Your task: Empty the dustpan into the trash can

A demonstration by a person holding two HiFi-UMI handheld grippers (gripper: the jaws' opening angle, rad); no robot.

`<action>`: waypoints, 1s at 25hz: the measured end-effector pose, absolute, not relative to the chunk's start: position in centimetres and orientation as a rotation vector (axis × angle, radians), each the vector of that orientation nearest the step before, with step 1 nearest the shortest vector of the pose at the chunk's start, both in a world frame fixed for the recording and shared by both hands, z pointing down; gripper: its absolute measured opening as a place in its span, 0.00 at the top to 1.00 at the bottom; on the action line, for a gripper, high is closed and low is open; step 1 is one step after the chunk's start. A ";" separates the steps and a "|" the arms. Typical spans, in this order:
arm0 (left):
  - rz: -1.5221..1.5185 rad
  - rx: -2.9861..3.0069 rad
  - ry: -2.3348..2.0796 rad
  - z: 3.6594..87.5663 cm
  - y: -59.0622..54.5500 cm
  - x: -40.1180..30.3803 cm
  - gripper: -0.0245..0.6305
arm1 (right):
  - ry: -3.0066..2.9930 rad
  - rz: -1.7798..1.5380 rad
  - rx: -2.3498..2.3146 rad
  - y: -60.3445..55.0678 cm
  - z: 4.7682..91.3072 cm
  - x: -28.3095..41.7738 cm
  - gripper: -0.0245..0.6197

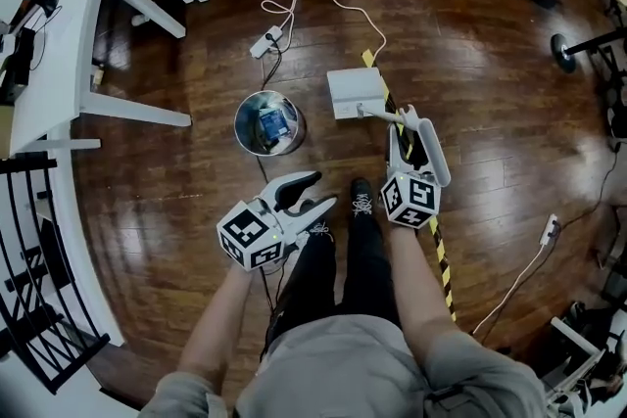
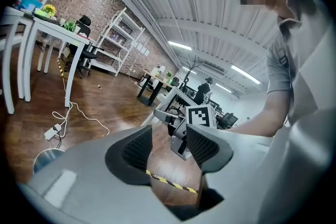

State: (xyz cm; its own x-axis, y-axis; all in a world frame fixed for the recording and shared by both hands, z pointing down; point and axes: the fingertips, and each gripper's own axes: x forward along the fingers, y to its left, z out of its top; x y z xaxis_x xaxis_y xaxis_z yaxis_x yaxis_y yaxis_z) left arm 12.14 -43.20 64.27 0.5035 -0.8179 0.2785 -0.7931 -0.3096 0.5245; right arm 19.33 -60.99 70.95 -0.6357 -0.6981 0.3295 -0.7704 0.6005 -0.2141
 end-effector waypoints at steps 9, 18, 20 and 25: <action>-0.072 2.146 -1.370 61.8 -42.2 11.1 0.65 | -2.473 0.593 1.046 -55.8 72.9 19.8 0.57; -0.087 2.056 -1.638 55.9 -41.6 6.2 0.96 | -2.764 0.520 0.508 -50.0 60.4 11.5 0.96; -0.076 2.051 -1.703 54.0 -41.0 5.3 0.96 | -2.833 0.478 0.413 -49.4 56.3 9.7 0.96; -0.102 2.032 -1.846 48.9 -38.4 3.4 0.96 | -2.901 0.393 0.194 -46.2 48.5 7.3 0.96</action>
State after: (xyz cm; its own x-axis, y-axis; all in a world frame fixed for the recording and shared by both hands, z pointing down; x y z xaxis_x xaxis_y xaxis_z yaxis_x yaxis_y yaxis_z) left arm 3.42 -38.45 48.95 0.1291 -0.9701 0.2053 -0.9415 -0.0550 0.3324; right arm 7.31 -46.15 48.54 -0.9698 -0.1017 0.2216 -0.1569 0.9559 -0.2482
